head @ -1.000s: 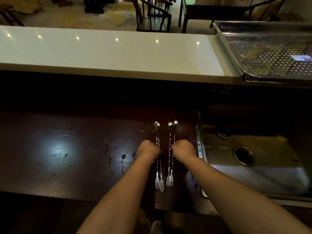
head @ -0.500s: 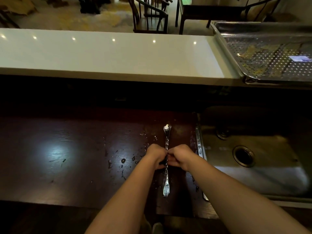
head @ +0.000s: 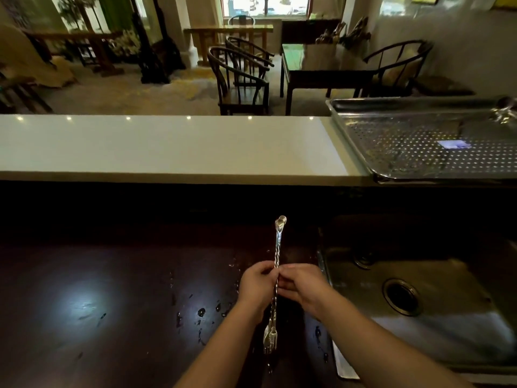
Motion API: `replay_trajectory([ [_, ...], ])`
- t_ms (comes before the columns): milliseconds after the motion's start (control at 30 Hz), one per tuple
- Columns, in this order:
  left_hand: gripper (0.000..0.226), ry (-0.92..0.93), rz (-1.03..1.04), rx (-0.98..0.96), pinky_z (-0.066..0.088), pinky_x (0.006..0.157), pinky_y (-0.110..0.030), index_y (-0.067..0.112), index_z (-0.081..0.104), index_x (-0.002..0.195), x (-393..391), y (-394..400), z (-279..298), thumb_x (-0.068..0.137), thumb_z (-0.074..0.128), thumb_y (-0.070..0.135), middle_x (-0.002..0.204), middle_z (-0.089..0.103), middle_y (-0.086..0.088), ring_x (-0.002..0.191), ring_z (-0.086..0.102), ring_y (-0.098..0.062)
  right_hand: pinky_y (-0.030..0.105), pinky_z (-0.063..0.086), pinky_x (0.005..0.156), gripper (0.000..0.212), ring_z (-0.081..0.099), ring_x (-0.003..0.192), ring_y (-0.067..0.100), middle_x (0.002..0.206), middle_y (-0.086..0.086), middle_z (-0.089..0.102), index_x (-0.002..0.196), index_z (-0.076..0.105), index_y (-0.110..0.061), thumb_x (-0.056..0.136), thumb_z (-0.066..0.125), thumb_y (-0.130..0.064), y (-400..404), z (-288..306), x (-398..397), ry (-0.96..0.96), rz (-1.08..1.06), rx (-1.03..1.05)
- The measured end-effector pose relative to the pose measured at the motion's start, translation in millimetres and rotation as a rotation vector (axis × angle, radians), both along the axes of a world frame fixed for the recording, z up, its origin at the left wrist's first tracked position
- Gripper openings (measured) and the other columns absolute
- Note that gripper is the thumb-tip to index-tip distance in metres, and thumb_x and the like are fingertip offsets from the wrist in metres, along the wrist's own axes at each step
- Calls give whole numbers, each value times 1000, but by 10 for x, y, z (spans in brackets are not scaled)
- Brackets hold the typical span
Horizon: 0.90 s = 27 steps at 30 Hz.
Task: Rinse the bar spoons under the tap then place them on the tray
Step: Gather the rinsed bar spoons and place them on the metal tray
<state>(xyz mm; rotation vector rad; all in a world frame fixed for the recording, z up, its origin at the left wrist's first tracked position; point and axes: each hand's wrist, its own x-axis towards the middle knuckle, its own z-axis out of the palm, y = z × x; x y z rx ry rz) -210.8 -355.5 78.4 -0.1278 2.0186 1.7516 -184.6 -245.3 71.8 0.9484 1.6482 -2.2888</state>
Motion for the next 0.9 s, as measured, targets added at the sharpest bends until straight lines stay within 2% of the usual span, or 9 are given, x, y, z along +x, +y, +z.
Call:
replay_trajectory([
  [100,20,104,-10,76,56,62,-21,15,70,97,-8,133,311,93,53,6,87,73,-8,77,69,-14,28,57,61,16,71,76,20,87,14,76,97,70,-2,91,56,-5,114,346,-15,114,-38,11],
  [167,21,193,-16,109,56,63,-24,16,70,98,2,228,535,93,53,5,86,74,-9,76,70,-15,29,57,63,17,70,82,23,95,21,74,99,70,1,90,57,-6,211,618,-12,181,-35,17],
  [333,24,338,-40,180,58,71,-29,25,66,98,64,584,1172,94,52,6,86,75,-4,80,72,-14,37,58,76,21,72,84,25,95,22,74,99,71,5,87,62,-9,557,1338,100,352,-26,77],
  [433,23,385,-77,235,59,70,-26,15,67,103,135,886,1512,95,49,2,88,75,-8,81,72,-16,32,58,65,18,72,71,19,85,18,76,96,70,6,86,64,-8,839,1692,187,405,-66,109],
  [500,24,454,-89,202,58,80,-33,11,67,109,208,1107,1695,95,49,4,93,75,-7,87,71,-17,29,57,60,14,71,64,18,78,15,75,92,70,4,86,65,-8,1052,1883,237,415,-87,132],
  [600,26,566,-92,118,57,83,-34,26,69,101,321,1437,1915,96,50,11,88,74,6,85,70,-7,30,56,58,11,68,62,19,77,16,74,86,69,0,83,68,-11,1408,2124,295,414,-98,211],
  [700,24,578,-133,100,57,85,-41,23,69,104,412,1771,2121,98,47,15,93,75,0,88,71,-13,29,55,54,9,69,63,23,77,20,73,79,68,1,82,68,-8,1745,2323,339,430,-106,289],
  [767,25,546,-135,114,58,83,-40,21,69,104,447,1970,2243,99,45,16,94,74,-2,86,71,-14,32,56,54,11,71,67,27,75,20,72,77,67,2,82,68,-7,1941,2441,364,445,-100,351],
  [900,24,447,-149,212,60,72,-32,19,64,107,521,2278,2405,100,42,15,96,73,-8,83,72,-17,50,61,63,14,71,70,35,70,20,70,66,66,-3,78,71,-9,2250,2621,402,463,-79,575],
])
